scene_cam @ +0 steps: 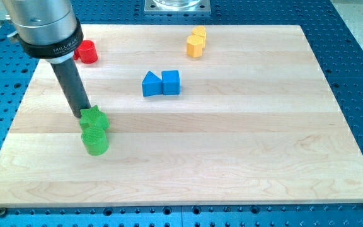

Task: Move the blue blocks to the yellow blocks

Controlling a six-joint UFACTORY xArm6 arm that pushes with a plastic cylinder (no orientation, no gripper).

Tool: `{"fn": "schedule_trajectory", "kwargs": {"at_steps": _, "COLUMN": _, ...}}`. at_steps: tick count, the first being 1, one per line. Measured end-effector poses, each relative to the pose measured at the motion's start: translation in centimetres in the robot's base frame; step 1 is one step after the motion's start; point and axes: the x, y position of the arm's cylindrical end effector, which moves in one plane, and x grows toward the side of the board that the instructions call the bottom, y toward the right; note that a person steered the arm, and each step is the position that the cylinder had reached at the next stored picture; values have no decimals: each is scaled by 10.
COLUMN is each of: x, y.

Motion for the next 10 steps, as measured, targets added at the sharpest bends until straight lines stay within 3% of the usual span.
{"fn": "schedule_trajectory", "kwargs": {"at_steps": 2, "x": -5, "y": -2}}
{"fn": "schedule_trajectory", "kwargs": {"at_steps": 4, "x": -9, "y": 97}}
{"fn": "schedule_trajectory", "kwargs": {"at_steps": 6, "x": -50, "y": 110}}
{"fn": "schedule_trajectory", "kwargs": {"at_steps": 7, "x": -65, "y": 177}}
{"fn": "schedule_trajectory", "kwargs": {"at_steps": 9, "x": -24, "y": 201}}
{"fn": "schedule_trajectory", "kwargs": {"at_steps": 10, "x": -68, "y": 209}}
